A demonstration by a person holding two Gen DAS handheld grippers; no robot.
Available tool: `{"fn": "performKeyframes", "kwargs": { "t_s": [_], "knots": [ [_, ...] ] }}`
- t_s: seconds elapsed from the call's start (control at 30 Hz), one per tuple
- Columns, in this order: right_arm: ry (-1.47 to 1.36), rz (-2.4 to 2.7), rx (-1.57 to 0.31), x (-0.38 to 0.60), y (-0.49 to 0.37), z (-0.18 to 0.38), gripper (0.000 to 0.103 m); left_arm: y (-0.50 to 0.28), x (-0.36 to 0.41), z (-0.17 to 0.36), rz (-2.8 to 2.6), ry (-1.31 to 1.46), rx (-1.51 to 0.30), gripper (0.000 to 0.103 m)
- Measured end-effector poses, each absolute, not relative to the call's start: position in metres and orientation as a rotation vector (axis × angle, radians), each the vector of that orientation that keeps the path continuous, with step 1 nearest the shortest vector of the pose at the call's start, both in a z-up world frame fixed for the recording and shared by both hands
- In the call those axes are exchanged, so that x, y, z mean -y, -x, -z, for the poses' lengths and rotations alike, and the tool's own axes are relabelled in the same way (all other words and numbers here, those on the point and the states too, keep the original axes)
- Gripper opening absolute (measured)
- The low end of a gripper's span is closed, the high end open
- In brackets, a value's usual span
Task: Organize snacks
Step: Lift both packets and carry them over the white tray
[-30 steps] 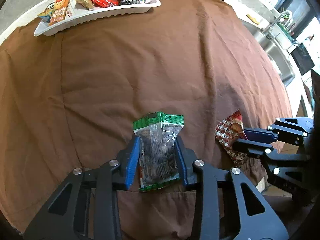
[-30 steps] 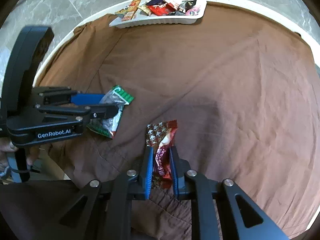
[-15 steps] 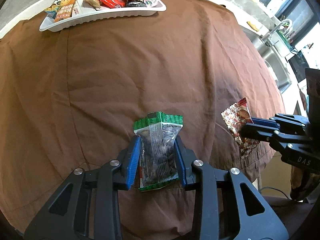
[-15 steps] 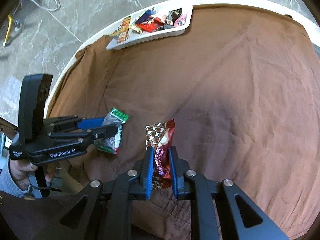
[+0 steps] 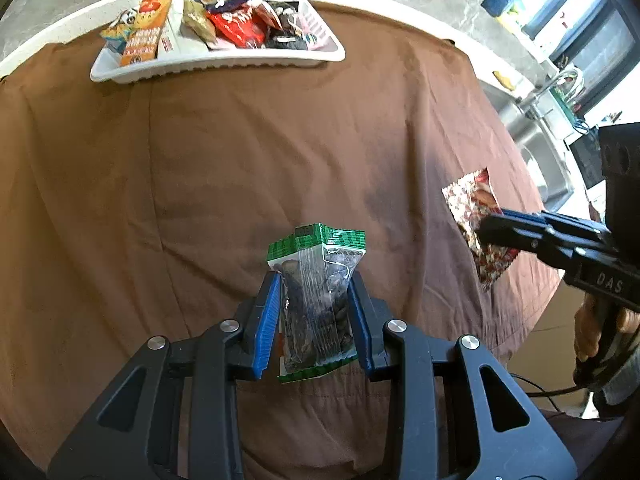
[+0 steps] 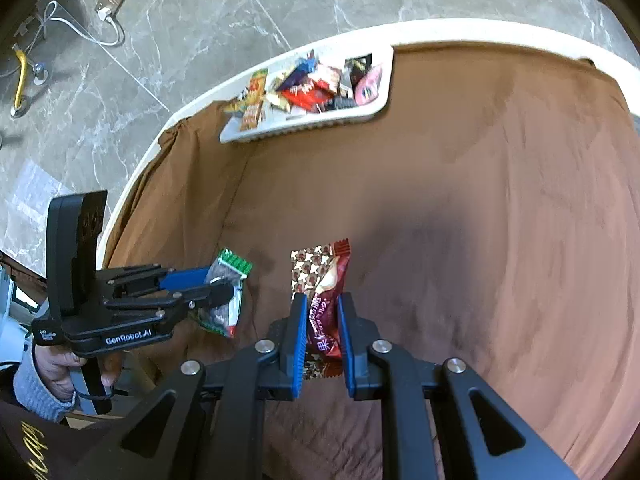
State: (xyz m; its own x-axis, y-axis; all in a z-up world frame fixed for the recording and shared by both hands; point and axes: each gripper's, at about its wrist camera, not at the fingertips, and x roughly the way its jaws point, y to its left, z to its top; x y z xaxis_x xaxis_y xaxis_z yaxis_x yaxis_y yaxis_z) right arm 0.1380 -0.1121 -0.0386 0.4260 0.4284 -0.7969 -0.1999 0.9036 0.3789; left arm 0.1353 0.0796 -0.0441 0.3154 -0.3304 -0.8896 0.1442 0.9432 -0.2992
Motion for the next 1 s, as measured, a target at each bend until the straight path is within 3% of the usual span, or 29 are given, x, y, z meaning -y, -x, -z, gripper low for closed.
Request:
{"fn": "performKeyframes", "kwargs": {
  "t_s": [0.53,1.0],
  "knots": [
    [-0.176,-0.447,-0.97,0.09,-0.216,-0.008,0.017,-0.197,-0.121,-0.003,0.274,0.208,-1.11,0.031],
    [-0.184,-0.472,-0.965,0.076,-0.309,-0.007,0.017,-0.29,-0.153,-0.011,0.265,0.222,-1.07,0.031]
  ]
}}
